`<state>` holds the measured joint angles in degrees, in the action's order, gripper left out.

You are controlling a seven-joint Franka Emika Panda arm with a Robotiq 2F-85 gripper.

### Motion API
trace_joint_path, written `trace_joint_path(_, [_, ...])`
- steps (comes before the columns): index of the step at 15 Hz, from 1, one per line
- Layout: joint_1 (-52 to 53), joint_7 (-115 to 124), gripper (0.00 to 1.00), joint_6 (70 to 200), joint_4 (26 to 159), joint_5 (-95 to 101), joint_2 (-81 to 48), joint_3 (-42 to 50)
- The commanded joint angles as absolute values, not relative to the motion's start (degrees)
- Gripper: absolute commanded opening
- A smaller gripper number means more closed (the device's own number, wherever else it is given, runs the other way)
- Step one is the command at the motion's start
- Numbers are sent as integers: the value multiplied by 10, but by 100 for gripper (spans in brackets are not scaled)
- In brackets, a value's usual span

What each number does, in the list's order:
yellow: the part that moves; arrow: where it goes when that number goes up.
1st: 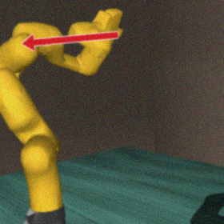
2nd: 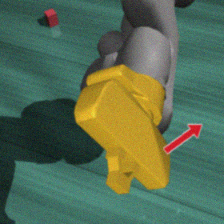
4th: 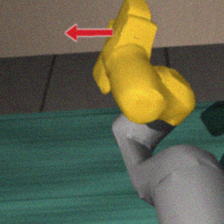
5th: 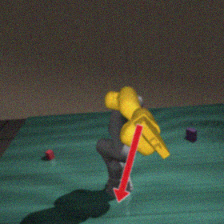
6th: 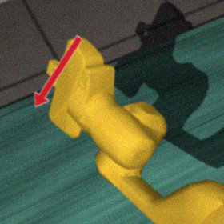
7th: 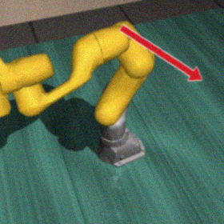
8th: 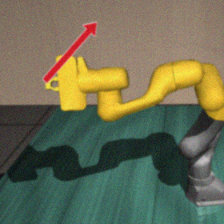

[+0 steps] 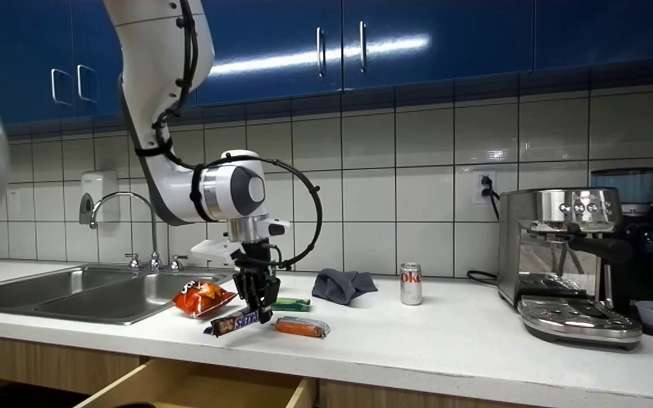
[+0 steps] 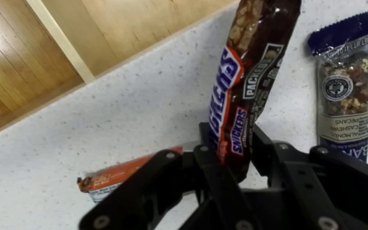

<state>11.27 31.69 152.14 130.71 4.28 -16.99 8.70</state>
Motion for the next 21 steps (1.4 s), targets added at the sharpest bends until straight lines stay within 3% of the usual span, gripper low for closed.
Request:
trace_joint_path(1, [106,357,8,1503,1366,47,-109,87])
trace_joint_path(21, [98,612,8,1553,1494,108,-84,83])
